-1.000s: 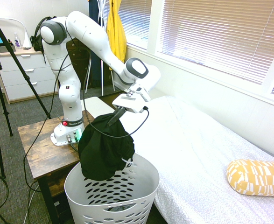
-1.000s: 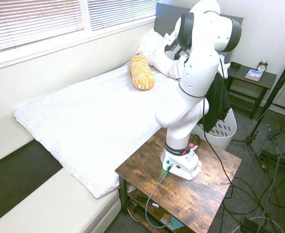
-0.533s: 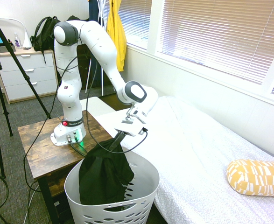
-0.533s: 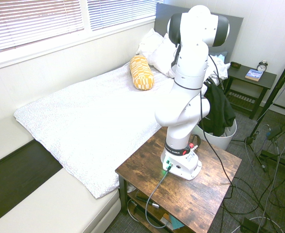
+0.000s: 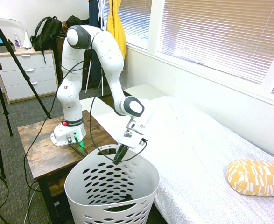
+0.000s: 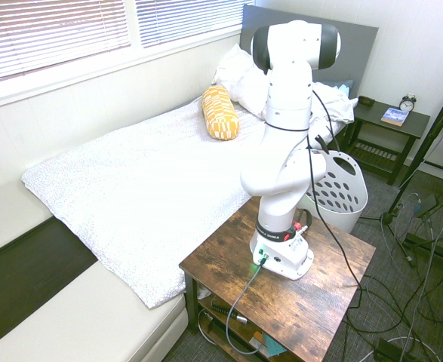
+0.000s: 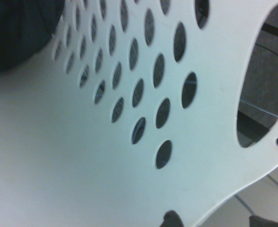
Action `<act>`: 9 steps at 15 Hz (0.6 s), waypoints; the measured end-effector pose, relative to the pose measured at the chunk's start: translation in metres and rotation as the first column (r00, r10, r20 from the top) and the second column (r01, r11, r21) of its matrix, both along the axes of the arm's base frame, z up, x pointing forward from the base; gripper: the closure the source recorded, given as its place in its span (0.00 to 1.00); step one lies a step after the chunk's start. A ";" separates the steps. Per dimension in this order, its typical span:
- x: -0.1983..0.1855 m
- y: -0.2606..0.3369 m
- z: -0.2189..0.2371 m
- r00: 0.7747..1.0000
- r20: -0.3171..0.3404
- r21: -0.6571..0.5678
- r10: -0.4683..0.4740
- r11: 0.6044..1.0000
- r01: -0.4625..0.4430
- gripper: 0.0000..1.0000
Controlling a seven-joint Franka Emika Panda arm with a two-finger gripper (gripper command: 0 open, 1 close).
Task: Put my clothes in the laundry bag
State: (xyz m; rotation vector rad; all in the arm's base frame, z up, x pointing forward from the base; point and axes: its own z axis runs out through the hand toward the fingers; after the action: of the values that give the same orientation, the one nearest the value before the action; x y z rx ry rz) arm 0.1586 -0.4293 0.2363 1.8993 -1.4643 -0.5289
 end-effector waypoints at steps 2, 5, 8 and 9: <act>0.016 0.006 0.002 0.994 0.111 0.031 0.004 0.999 -0.007 0.00; 0.059 0.030 0.016 0.960 0.267 0.026 0.084 0.995 -0.095 0.00; 0.116 0.071 0.039 0.892 0.428 0.009 0.147 0.986 -0.167 0.00; 0.134 0.088 0.046 0.862 0.481 0.010 0.157 0.983 -0.185 0.00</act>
State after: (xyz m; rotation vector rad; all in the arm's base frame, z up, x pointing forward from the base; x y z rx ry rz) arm 0.2931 -0.3414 0.2824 2.2902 -1.5638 -0.0047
